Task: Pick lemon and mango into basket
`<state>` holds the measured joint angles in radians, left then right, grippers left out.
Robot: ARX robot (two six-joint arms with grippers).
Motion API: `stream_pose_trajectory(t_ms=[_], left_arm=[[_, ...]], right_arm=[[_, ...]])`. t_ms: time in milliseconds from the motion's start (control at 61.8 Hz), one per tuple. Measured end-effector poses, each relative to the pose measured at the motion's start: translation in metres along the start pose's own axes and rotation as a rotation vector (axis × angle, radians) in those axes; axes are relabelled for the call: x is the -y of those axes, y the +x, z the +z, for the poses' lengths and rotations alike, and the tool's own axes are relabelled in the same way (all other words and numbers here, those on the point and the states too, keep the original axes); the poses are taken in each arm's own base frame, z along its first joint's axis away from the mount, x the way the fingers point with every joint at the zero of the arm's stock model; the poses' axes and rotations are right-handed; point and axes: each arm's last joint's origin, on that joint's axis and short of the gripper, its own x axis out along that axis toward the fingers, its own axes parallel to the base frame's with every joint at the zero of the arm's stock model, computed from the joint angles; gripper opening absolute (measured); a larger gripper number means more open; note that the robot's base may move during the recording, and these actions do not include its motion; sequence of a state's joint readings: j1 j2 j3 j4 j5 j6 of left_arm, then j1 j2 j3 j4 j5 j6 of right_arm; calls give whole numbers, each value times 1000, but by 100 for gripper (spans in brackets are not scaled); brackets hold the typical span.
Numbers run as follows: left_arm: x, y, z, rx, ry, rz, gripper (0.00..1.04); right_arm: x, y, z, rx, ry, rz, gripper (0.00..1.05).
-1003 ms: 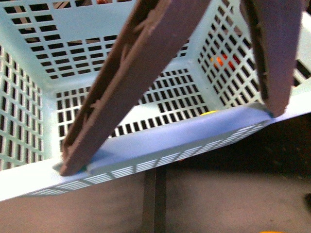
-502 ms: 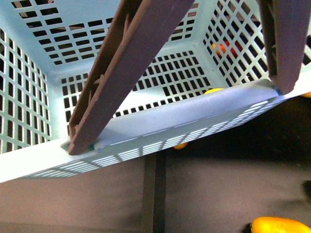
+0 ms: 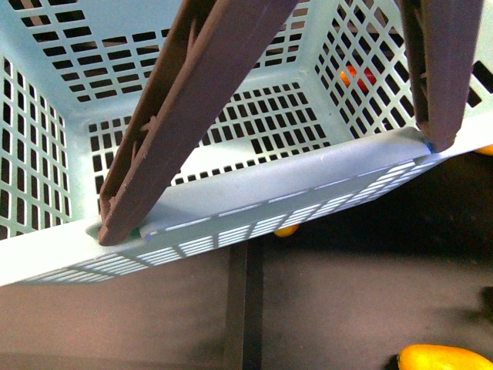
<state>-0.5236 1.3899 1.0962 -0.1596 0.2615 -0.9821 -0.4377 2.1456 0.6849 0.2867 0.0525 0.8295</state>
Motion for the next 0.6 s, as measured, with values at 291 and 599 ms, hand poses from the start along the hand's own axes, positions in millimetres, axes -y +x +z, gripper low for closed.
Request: stream_pose_trajectory(t_ms=[291,599], left_arm=[[0,0,0,6,1,4,5],[0,0,0,5,0,3,5]], right_arm=[[-7,10,4,-1,39,-6,96],[-16,26,10,-7,85,-16,96]])
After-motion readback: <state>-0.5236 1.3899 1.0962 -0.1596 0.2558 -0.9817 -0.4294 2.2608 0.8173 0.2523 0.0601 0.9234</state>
